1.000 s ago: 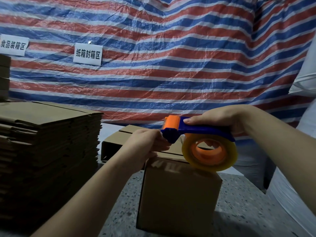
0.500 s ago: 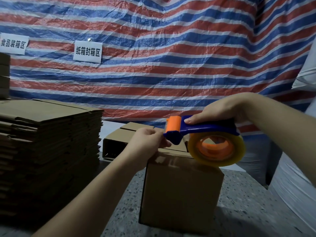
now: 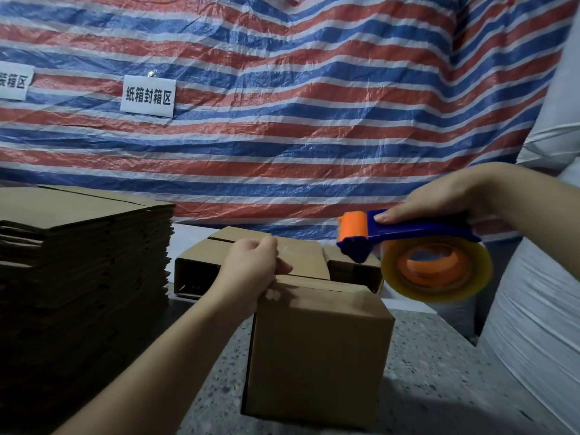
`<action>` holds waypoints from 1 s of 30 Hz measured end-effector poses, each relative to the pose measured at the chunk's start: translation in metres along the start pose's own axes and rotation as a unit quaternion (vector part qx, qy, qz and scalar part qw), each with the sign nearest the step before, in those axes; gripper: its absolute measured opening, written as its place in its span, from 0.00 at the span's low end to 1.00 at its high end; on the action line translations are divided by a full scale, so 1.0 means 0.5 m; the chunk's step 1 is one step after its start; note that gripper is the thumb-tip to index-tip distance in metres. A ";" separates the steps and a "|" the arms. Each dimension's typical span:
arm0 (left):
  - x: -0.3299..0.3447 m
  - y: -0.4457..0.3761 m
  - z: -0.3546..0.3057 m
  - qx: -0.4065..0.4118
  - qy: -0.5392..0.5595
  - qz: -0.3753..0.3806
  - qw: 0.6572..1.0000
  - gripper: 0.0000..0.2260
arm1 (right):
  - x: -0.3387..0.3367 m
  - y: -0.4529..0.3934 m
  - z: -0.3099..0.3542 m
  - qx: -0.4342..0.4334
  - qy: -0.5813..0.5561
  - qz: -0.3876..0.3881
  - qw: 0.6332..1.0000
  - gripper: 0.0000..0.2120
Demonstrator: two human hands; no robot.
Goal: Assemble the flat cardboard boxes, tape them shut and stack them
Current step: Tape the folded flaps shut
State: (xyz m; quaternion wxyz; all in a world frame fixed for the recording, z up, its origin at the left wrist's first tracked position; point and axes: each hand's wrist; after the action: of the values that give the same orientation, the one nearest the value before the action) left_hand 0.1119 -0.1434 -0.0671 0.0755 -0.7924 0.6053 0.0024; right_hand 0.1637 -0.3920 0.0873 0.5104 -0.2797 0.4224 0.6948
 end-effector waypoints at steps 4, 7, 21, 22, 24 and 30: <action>-0.011 -0.004 -0.003 -0.041 0.062 -0.016 0.997 0.13 | 0.026 0.009 0.023 -0.014 0.020 0.005 1.000 0.52; -0.008 -0.005 -0.001 -0.038 0.070 -0.025 0.997 0.13 | 0.044 -0.017 0.026 0.002 0.036 0.001 0.999 0.46; -0.066 -0.031 0.012 0.009 -0.034 0.035 0.999 0.13 | 0.073 -0.034 0.074 0.030 0.100 0.035 0.994 0.35; -0.074 -0.034 0.015 0.023 -0.076 0.035 0.996 0.12 | 0.074 -0.035 0.075 0.031 0.103 0.035 0.994 0.34; -0.087 -0.039 0.019 0.036 -0.143 0.044 0.988 0.11 | 0.077 -0.032 0.080 0.034 0.109 0.039 0.993 0.35; -0.103 -0.052 0.028 0.023 -0.270 0.055 0.961 0.16 | 0.085 -0.033 0.099 0.050 0.132 0.053 0.989 0.33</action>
State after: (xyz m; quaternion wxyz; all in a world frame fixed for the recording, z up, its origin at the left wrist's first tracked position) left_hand 0.1243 -0.0854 -0.0731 0.2538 -0.7260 0.6050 0.2062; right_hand 0.1675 -0.3265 0.0715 0.4257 -0.3201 0.5342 0.6565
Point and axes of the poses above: each hand's wrist, its own y-axis away from the middle knuckle, its own x-axis out of the palm, z = x × y, and after that the axes turned 10 degrees about -y, right-handed
